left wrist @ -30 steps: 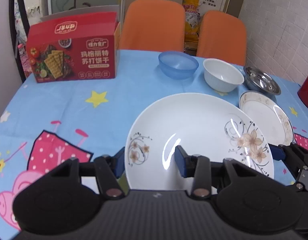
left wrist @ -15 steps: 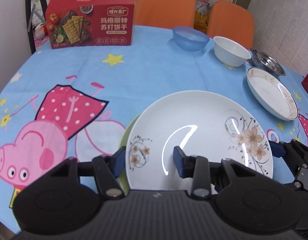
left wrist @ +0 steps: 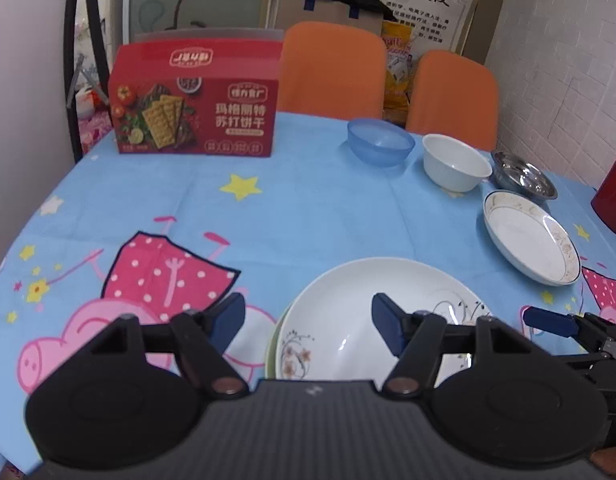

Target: Organize plates and bowls

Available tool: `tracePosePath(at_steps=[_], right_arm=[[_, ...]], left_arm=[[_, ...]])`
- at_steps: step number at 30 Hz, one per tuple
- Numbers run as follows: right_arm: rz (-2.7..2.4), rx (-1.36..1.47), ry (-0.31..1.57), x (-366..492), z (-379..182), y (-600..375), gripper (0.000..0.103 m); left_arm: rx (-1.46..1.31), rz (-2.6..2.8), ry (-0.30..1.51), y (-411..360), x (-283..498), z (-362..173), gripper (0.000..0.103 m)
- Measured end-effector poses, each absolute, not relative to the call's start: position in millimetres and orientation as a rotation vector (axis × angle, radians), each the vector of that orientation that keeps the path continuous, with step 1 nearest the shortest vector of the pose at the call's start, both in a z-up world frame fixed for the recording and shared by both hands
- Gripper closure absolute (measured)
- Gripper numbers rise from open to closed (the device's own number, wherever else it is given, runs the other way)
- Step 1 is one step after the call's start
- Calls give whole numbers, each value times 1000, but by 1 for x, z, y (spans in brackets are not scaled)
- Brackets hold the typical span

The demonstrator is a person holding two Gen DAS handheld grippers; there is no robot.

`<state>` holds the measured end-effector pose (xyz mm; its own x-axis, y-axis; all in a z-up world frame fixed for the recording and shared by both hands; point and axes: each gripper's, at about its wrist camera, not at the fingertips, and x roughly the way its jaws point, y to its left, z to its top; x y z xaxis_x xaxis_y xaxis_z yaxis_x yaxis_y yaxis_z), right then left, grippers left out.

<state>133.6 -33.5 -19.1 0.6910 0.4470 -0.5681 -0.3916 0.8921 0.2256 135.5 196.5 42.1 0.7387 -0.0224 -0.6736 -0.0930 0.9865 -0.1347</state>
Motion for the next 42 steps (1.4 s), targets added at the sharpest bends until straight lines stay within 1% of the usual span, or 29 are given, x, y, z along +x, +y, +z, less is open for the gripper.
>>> tracePosePath(at_steps=[2,6,15,21,30,42], right_arm=[[447,97,647,133,-14,-43,18],[384,109,642,131,-8,-68,17],[184,162,595,139,0,-151,17],[111,157,609,176,-2,-186,17],[118,129,639,214,-10,-196,17],[122,76,705,251,-30,-188,17]], left_arm=[[-169,29,728,193,138,50,31],[-145,-9,712,172,144,59,20],[-64,-159,730,104,183,63,19],[-22,-211,796,60,242,57,19],[40,-220,880,7,309,30,19],[124,-234,915,-15,339,8,19]])
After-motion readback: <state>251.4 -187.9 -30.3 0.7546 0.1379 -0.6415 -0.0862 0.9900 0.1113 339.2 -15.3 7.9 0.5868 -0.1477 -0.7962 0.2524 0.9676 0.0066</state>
